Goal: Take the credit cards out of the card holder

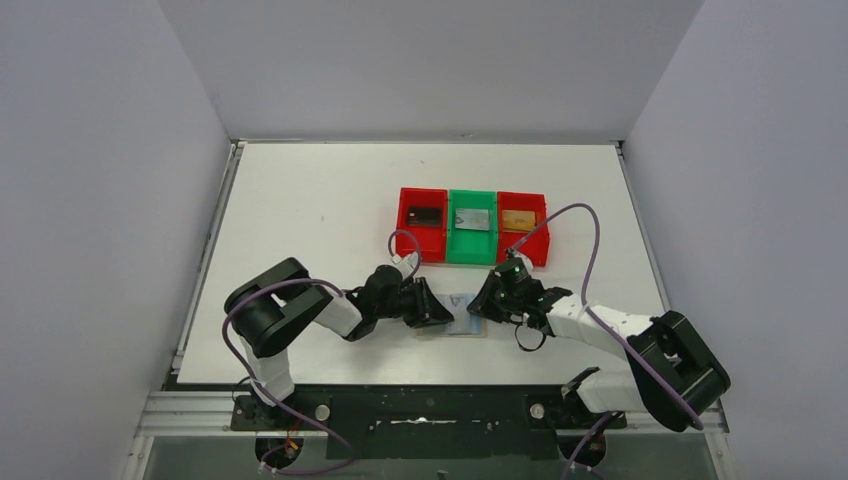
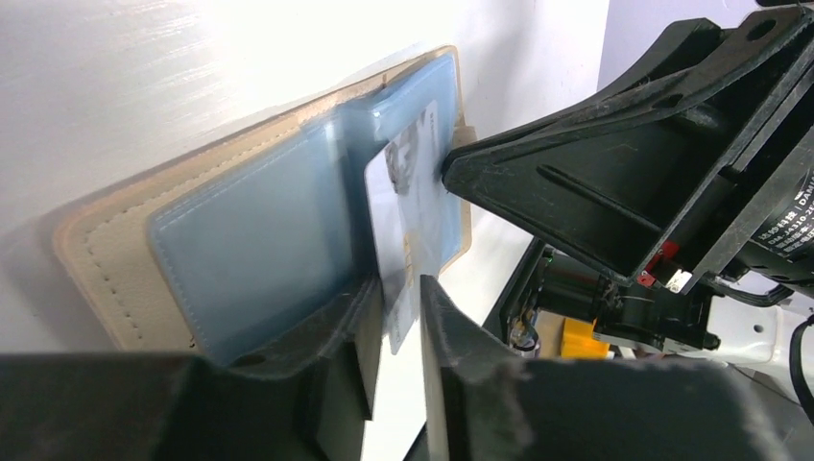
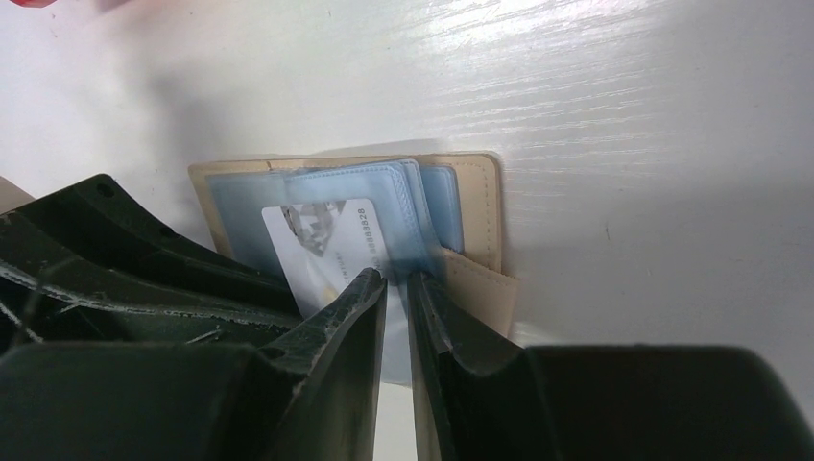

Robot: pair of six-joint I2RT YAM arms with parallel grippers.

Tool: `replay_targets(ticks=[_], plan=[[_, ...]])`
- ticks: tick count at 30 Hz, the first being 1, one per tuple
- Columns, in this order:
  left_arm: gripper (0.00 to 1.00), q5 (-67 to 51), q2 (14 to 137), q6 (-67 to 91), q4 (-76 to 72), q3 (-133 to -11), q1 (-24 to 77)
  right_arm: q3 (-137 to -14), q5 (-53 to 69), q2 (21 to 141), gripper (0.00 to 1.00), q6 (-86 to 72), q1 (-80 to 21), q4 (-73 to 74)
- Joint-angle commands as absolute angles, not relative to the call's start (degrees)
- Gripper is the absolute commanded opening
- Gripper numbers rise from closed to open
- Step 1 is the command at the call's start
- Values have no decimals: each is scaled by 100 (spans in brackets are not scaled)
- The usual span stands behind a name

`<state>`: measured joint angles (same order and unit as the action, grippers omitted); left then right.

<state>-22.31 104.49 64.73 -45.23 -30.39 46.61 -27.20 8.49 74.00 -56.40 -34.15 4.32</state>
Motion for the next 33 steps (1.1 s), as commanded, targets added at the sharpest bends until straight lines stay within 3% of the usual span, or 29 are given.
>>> replay_targets(ticks=[1, 5, 19, 33], plan=[[16, -2211, 10472, 6468, -4898, -3177, 4702, -2538, 687, 7433, 19, -5599, -3409, 635], [0, -2213, 10425, 6430, -4858, -3170, 4698, -2537, 692, 7422, 19, -5612, -3410, 631], [0, -1855, 9106, 5891, -3539, -2692, 4569, -2641, 783, 6958, 27, -5602, -3391, 431], [0, -1836, 7877, 5567, -2810, -2619, 4331, -2738, 1271, 6085, 53, -5357, -3380, -147]])
